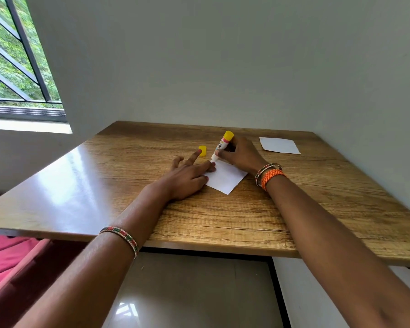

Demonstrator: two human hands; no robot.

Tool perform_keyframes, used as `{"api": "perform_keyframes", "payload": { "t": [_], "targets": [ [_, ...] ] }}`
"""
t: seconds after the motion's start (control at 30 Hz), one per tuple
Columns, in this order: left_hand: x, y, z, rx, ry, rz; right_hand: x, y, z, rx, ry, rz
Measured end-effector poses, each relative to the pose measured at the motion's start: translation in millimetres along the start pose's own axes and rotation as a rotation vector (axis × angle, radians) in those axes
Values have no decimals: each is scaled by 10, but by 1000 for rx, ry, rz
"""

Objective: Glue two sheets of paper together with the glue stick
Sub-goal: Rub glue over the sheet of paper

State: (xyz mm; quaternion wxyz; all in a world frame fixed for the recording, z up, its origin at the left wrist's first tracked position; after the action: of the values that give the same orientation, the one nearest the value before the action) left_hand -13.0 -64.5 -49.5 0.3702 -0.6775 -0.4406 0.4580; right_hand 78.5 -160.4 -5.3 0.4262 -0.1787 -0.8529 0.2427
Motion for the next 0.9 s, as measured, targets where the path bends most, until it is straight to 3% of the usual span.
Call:
{"api": "perform_keyframes", "payload": {
  "t": [0.9],
  "targets": [
    [62, 39, -49, 17, -23, -12, -123, -215, 87, -47, 76, 108]
  ]
}}
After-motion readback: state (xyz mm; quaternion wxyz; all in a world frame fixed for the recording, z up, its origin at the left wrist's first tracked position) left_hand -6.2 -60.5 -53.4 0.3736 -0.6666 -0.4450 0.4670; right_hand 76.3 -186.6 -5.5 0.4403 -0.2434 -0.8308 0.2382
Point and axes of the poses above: each hand's wrist, its own z-axis away from the middle knuckle, its own y-axis out of the palm, x = y × z, the point moved 10 cm from there along -z, towards the middle knuckle, and after that the axes turned 13 degrees about -x, right-handed, at the moved point
